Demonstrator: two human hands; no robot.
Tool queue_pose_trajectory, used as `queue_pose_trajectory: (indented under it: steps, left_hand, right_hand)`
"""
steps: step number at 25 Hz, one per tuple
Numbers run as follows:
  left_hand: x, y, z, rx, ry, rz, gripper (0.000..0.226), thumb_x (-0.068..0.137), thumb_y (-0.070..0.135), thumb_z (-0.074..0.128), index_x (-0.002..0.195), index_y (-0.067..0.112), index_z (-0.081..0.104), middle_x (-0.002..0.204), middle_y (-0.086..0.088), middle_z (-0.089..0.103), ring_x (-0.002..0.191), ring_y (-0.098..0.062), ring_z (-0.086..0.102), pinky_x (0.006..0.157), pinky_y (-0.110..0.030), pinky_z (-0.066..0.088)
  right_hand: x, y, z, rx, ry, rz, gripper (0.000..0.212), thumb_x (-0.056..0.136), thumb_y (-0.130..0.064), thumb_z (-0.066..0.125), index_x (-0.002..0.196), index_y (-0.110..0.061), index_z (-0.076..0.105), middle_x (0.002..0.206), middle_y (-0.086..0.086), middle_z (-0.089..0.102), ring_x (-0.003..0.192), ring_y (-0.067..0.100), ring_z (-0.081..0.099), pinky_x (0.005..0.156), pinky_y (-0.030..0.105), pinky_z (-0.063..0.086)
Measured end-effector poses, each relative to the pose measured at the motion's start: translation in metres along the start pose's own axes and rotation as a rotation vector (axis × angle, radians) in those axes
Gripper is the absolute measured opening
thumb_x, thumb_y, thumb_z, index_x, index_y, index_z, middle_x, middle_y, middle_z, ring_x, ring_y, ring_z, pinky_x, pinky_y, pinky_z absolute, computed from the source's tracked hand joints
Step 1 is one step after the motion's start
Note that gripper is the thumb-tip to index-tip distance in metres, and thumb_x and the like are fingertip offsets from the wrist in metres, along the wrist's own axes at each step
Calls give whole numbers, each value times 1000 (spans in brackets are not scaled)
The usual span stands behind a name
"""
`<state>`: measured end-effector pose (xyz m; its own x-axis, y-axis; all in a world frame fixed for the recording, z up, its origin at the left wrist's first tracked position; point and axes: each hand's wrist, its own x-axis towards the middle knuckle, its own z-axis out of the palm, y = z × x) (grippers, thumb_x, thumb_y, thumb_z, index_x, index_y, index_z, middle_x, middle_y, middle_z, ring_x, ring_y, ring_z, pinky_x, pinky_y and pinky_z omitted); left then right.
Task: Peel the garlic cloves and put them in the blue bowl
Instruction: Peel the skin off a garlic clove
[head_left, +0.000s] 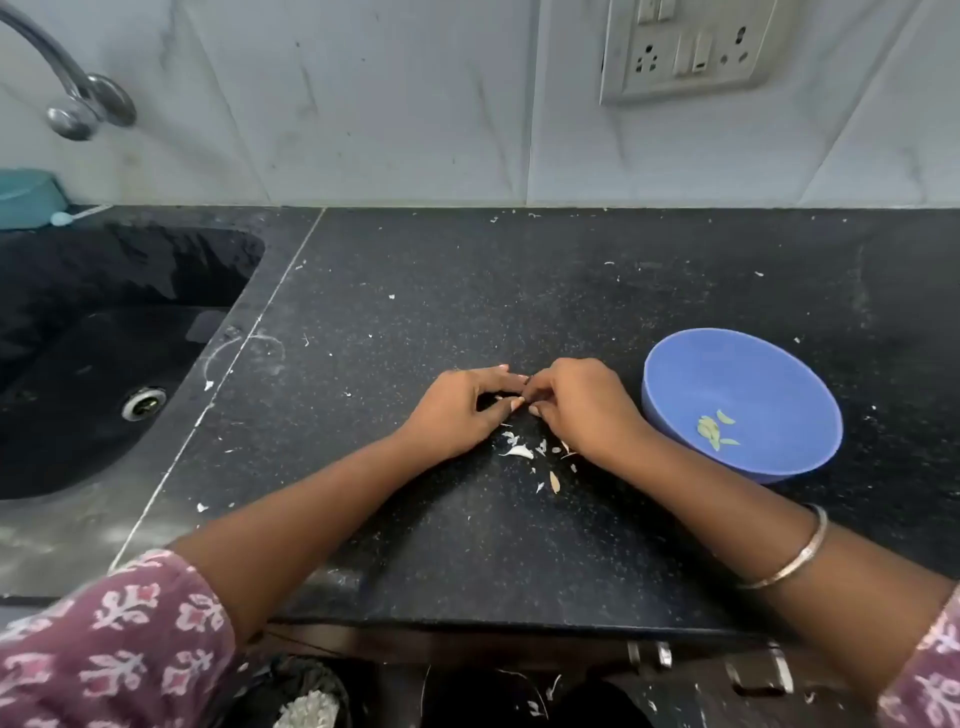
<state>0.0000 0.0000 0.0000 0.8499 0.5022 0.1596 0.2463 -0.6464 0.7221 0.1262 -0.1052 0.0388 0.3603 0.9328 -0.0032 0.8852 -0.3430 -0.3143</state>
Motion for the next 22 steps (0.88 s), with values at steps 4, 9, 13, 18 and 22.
queue_pose_trajectory:
  steps: [4,9,13,18,22]
  left_hand:
    - [4,-10,0,-71,-2,-30,22,87,24,67,107,31,71,111,12,70,121,5,49,101,-12,36]
    - [5,-15,0,-215,4,2,23,80,25,74,103,29,72,100,10,73,100,-3,65,95,-24,48]
    - [4,-15,0,-280,-4,28,19,78,12,75,96,18,74,88,-3,75,86,-14,71,89,-34,54]
    - [-1,-14,-1,-378,21,48,15,75,4,75,89,9,74,88,-19,73,86,-34,66,93,-49,48]
    - [-7,-11,-2,-433,71,57,22,74,5,76,95,1,72,92,-22,72,89,-31,66,92,-39,52]
  right_hand:
    - [1,12,14,157,126,-2,14,82,-16,67,90,-27,73,86,-7,71,84,13,65,79,29,50]
    - [-5,16,23,576,167,32,14,77,-11,76,82,-23,71,76,-8,71,67,5,67,67,14,49]
    - [-13,16,34,823,243,44,21,72,-5,80,84,-14,66,78,3,73,76,21,72,76,33,59]
    - [-18,16,30,876,320,-60,24,72,-3,79,81,-14,60,75,7,69,69,15,67,67,28,57]
    - [-14,15,31,882,371,-108,27,72,-1,79,83,-14,58,77,12,70,72,19,70,68,31,59]
